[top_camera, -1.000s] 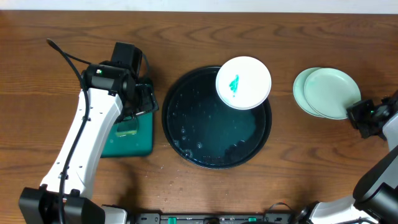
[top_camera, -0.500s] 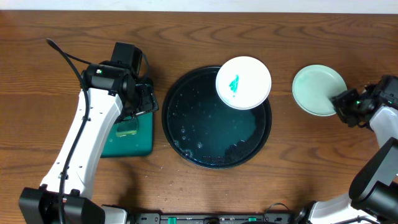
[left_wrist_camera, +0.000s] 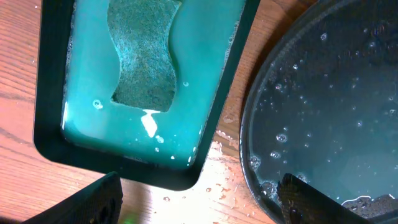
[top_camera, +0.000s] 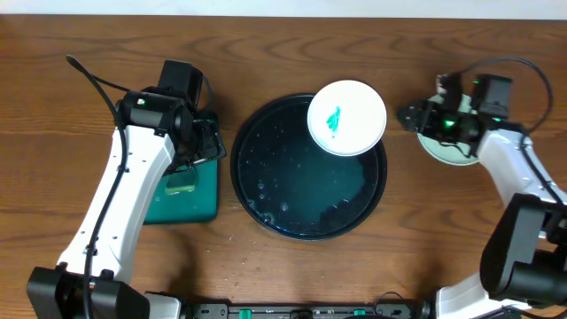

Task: Clean dirty plates on tray and stack at the side
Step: 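Move the right gripper to the tray and grip the white plate's rim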

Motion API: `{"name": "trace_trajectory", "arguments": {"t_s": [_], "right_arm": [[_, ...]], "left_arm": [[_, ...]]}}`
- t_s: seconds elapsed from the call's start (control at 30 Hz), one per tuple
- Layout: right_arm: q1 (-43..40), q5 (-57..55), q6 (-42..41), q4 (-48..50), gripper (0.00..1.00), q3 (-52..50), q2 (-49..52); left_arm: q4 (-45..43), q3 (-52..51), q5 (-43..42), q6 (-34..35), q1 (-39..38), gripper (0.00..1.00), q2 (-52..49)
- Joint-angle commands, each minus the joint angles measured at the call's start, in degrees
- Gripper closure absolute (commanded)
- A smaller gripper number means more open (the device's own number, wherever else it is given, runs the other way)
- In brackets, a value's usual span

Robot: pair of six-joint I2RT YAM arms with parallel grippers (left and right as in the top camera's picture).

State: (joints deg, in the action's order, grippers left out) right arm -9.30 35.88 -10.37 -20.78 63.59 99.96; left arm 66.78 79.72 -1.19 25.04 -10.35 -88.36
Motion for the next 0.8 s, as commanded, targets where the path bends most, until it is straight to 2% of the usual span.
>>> {"name": "trace_trajectory", "arguments": {"t_s": [0.0,0.17,0.47,0.53,0.6,0.7,0.73,0.77], "right_arm": [[2.89,-4.0,-0.11,2.6,0.37,0.63,1.46],[4.2,-5.2,-6.05,8.07,0.38,0.76,4.92],[5.99,1.05,-10.58,13.29,0.41,4.33,14.84],[7.13,0.98,-12.04,14.64,0.44,5.03,16.35],[8.09,0.83,-13.73,15.87,0.53,5.33,17.31],[9.29,-1.25,-14.51,16.04,0.84,5.4,17.46],[9.42,-1.31,-14.53,16.02,0.92,5.42,17.4],[9.44,-1.33,-14.86,15.96,0.94,5.42,17.4]], "left_arm": [[0.07,0.28,0.11,-0.15,-0.09,0.19,0.33],[0.07,0.28,0.11,-0.15,-0.09,0.19,0.33],[0.04,0.28,0.11,-0.15,-0.09,0.19,0.33],[0.04,0.28,0.11,-0.15,-0.09,0.19,0.33],[0.04,0.28,0.11,-0.15,-0.09,0.19,0.33],[0.04,0.28,0.11,-0.15,-0.09,0.19,0.33],[0.04,0.28,0.11,-0.15,-0.09,0.19,0.33],[0.04,0.28,0.11,-0.15,-0.09,0.19,0.33]]}}
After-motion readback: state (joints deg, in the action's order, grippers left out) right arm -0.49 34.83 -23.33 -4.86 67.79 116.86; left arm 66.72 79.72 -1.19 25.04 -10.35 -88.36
